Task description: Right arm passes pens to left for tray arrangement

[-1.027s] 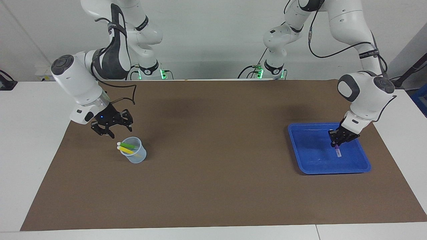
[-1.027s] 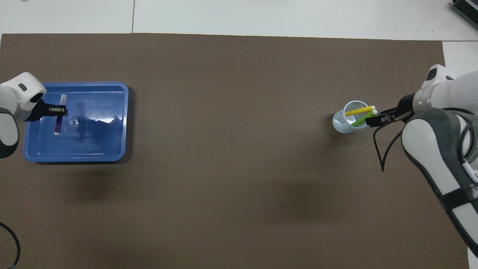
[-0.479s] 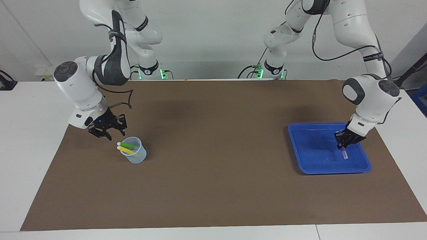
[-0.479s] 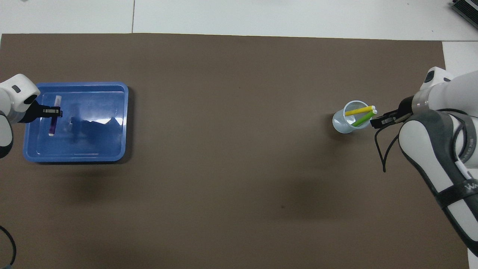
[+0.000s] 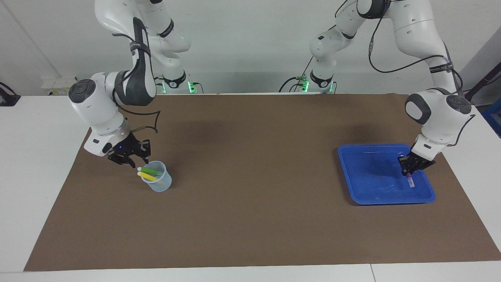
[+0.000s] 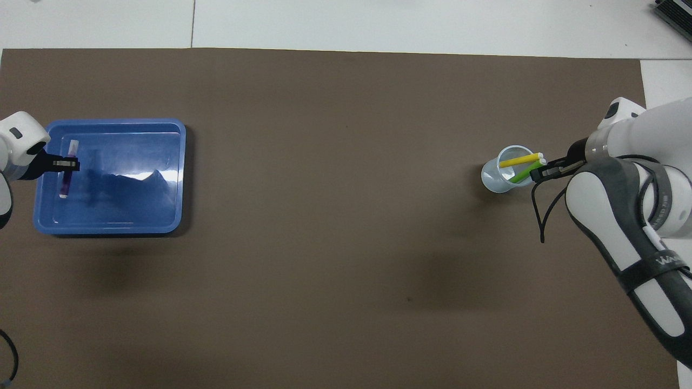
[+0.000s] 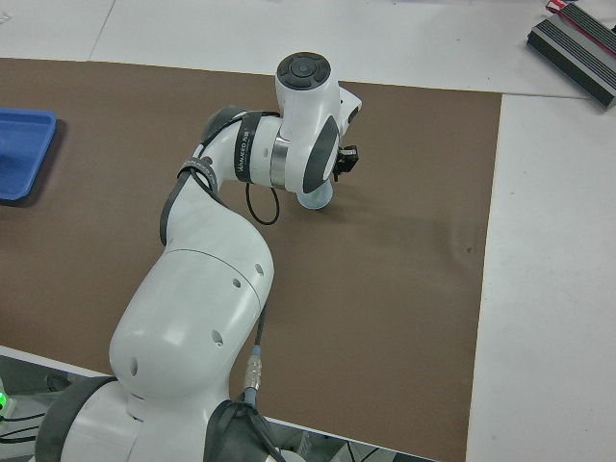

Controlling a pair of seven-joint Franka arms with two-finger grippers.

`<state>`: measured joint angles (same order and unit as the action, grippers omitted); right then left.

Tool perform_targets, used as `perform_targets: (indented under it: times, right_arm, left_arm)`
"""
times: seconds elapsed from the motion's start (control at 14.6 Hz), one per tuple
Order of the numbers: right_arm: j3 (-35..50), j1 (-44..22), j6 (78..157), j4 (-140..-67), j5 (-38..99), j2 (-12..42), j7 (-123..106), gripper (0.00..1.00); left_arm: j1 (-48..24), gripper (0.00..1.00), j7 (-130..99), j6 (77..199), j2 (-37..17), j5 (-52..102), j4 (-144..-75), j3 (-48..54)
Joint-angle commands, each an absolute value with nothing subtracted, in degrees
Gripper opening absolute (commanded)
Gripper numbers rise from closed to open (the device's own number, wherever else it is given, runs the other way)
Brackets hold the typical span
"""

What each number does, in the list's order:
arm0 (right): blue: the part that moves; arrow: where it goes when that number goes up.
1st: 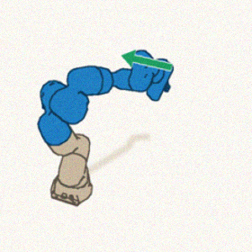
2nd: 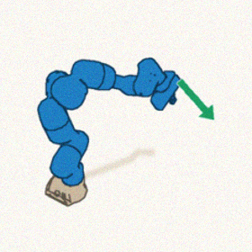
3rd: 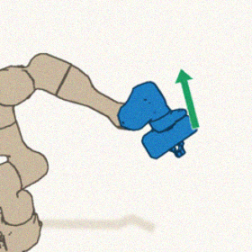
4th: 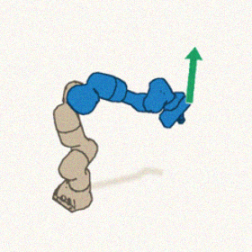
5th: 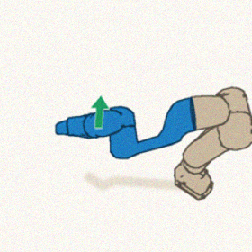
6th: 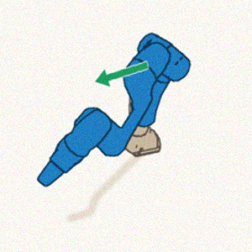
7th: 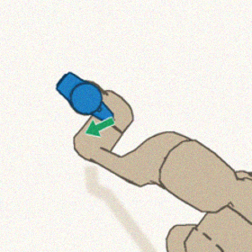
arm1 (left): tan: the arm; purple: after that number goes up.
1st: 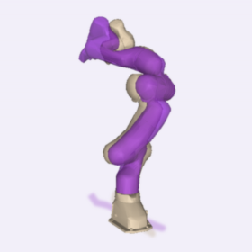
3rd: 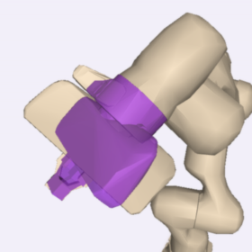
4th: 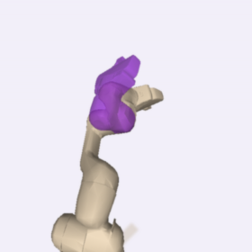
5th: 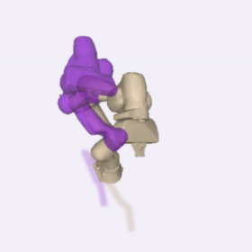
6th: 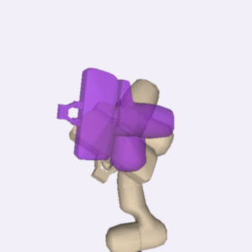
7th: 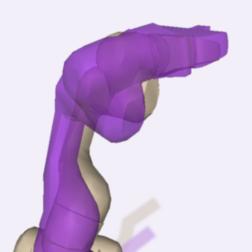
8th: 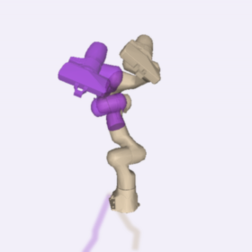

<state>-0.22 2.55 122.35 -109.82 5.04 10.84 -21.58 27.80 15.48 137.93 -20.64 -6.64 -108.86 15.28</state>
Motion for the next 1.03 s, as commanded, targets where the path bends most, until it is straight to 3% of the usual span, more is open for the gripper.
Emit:
perform_targets:
  times: [0.0,0.27,0.96]
  right_arm:
    - [0.09,2.64,119.45,-106.7,3.87,12.48,-19.16,0.45]
    - [0.09,2.64,118.57,-105.56,3.69,13.27,-19.16,0.4]
    - [0.09,2.64,117.16,-101.6,3.69,16.7,-18.02,0.4]
  left_arm:
    - [28.39,0.0,16.08,138.96,-21.8,-7.91,-108.1,15.64]
    - [28.48,0.0,16.17,140.44,-22.5,-8.08,-108.28,15.64]
    - [29.09,0.0,16.17,141.24,-23.29,-8.17,-108.54,15.56]
